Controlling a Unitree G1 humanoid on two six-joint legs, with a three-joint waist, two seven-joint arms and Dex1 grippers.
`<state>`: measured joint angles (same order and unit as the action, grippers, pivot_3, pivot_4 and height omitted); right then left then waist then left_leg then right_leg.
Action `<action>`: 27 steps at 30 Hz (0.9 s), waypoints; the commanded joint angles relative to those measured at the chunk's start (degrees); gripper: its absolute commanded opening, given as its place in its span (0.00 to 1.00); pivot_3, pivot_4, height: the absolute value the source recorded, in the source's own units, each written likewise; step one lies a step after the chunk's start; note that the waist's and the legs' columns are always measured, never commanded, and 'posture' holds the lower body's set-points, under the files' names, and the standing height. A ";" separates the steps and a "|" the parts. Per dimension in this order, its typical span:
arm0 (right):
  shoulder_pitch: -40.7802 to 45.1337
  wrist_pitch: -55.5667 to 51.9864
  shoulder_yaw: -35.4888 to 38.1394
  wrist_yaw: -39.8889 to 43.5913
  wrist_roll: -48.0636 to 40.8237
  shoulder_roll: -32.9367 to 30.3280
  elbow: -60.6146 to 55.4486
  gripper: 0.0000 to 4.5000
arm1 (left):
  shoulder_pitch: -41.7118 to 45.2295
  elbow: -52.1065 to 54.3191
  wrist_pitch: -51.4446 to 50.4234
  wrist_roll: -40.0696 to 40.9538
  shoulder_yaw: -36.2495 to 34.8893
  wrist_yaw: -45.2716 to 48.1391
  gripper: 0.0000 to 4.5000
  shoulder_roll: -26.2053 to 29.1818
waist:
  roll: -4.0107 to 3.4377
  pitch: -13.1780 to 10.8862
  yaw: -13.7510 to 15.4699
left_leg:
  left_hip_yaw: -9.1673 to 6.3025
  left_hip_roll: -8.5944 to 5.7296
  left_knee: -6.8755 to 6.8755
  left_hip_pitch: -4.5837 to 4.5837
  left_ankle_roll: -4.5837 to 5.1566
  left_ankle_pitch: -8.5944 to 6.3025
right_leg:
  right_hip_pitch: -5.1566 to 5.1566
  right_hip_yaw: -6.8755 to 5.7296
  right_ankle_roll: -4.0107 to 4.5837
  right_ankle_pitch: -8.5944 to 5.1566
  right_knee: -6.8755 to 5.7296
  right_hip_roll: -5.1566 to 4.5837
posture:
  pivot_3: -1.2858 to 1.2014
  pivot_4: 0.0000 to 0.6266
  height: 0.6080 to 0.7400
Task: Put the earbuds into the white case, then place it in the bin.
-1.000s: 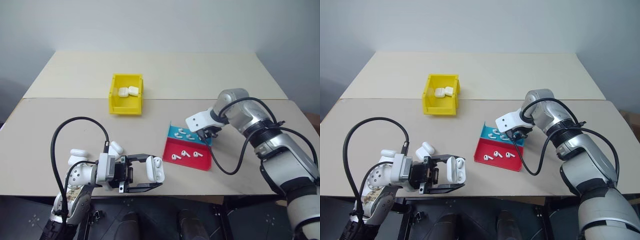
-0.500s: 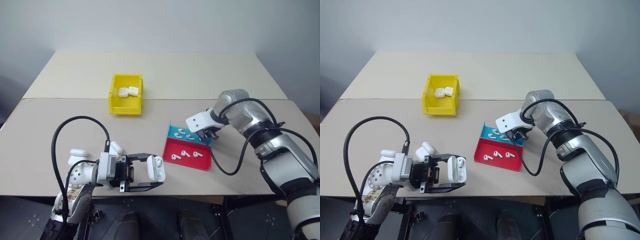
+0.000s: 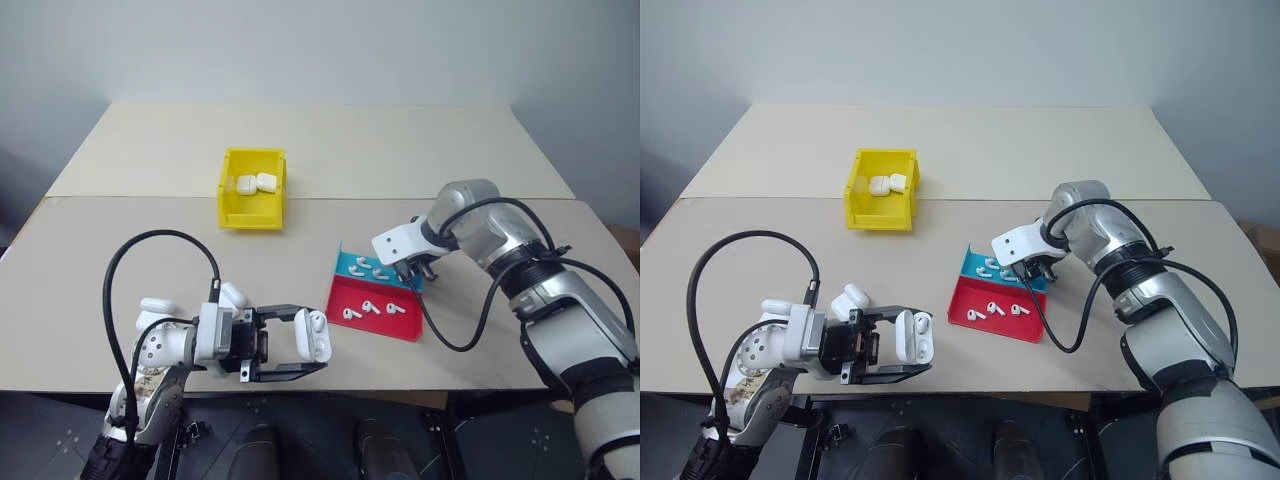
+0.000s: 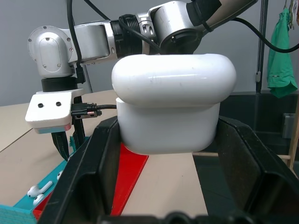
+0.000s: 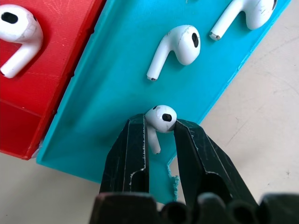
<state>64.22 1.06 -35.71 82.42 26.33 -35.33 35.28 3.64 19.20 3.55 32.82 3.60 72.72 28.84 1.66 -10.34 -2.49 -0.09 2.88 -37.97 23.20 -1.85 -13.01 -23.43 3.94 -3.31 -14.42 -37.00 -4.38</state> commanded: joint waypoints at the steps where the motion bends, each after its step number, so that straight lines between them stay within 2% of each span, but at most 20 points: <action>1: -0.01 -0.11 1.12 0.06 0.23 0.04 -1.03 0.15 | 0.28 0.34 1.22 0.21 -0.02 0.06 0.61 -0.09 | 0.00 0.00 -0.01 | 0.00 0.00 0.00 0.00 0.00 0.00 | 0.00 0.00 0.00 0.00 0.00 0.00 | 0.52 0.24 1.00; 9: -0.39 -0.67 2.02 -0.21 -0.23 -0.22 -2.60 0.15 | 0.02 0.61 1.17 0.07 -0.04 -0.37 0.61 -0.18 | 0.00 0.00 0.00 | 0.00 0.00 0.00 0.00 0.00 0.00 | 0.00 0.00 0.00 0.00 0.00 0.00 | 0.52 0.24 1.00; 13: -0.04 -4.75 6.20 0.31 -3.17 -1.47 -7.87 0.15 | 0.70 0.30 1.16 0.44 -0.15 -0.25 0.61 -0.37 | -0.01 -0.01 0.04 | 0.00 0.00 0.00 0.01 0.00 0.00 | 0.00 0.00 0.00 0.00 0.00 0.00 | 0.52 0.24 1.00; 17: -0.50 -14.44 13.28 0.11 -7.64 -3.31 -16.94 0.15 | 1.98 -0.56 1.18 1.02 -0.30 0.10 0.61 -0.81 | -0.04 -0.02 0.18 | -0.02 0.00 0.00 0.04 0.00 0.00 | -0.02 0.00 0.00 0.00 0.00 0.00 | 0.52 0.24 1.00; 20: -1.97 -22.75 19.70 -1.15 -12.05 -4.63 -24.61 0.15 | 3.69 -1.29 0.67 2.22 -0.68 -0.33 0.61 -1.87 | -0.04 -0.03 0.61 | -0.02 -0.01 0.00 0.06 0.00 0.00 | -0.02 -0.01 0.00 0.00 0.01 -0.01 | 0.52 0.24 1.00; 23: -5.21 -35.64 32.95 -3.85 -22.96 -4.03 -37.00 0.15 | 7.73 -1.72 -2.66 5.82 -1.62 -2.16 0.61 -3.55 | -0.03 -0.03 1.12 | -0.04 -0.01 0.00 0.07 0.00 0.00 | -0.02 -0.02 0.00 0.00 0.01 -0.01 | 0.52 0.24 1.00; 27: -9.25 -55.69 53.71 -9.33 -42.41 1.34 -52.75 0.15 | 14.04 -4.31 -5.76 8.58 -1.28 -1.57 0.61 -5.21 | -0.03 -0.03 1.74 | -0.09 -0.01 -0.04 0.10 0.00 0.00 | 0.01 -0.05 -0.01 0.00 0.00 0.00 | 0.52 0.24 1.00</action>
<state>55.28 -47.03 9.90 75.55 -8.42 -34.46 -10.97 16.44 14.99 -1.27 39.70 2.56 70.83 24.03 1.64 -10.36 -0.75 -0.19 2.86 -38.01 23.28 -1.85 -13.01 -23.38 3.88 -3.32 -14.42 -37.00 -4.38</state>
